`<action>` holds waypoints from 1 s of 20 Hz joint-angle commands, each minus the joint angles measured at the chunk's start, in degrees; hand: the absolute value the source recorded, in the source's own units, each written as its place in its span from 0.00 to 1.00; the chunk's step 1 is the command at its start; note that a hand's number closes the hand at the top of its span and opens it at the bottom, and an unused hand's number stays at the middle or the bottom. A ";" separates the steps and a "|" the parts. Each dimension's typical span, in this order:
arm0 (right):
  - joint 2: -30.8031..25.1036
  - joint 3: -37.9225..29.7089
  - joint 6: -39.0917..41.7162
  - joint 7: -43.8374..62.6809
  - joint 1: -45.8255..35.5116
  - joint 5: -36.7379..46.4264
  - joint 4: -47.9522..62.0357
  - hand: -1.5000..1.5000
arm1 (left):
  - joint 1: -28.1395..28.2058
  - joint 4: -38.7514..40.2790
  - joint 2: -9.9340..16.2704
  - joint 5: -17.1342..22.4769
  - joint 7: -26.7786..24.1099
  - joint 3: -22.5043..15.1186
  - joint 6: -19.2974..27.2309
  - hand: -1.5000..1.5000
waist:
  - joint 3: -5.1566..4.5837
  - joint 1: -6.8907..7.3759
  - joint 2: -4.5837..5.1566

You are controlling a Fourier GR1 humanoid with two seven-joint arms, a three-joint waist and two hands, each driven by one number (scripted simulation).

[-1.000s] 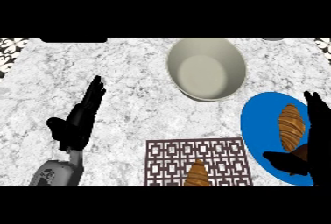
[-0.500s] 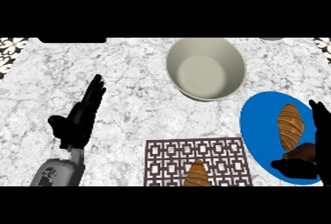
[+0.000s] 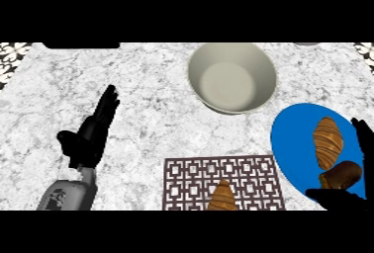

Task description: Pick the sweet potato from the plate and place it in the bowl

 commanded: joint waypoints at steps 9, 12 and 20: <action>6.90 -3.24 -1.02 -5.33 3.57 -1.06 0.43 0.00 | 2.35 -3.78 -1.72 -2.01 1.90 0.65 -1.86 0.50 | 0.00 0.08 -0.01; 5.69 -8.19 -3.33 -11.14 0.10 -4.37 8.31 0.00 | -3.38 2.10 -2.11 -2.21 1.30 2.90 -1.32 0.50 | 0.01 0.00 0.07; 7.26 -11.45 -7.72 -20.04 0.06 -5.16 17.75 0.00 | -0.54 -0.51 -3.16 -2.96 0.77 2.48 -2.55 0.50 | 0.01 0.13 0.04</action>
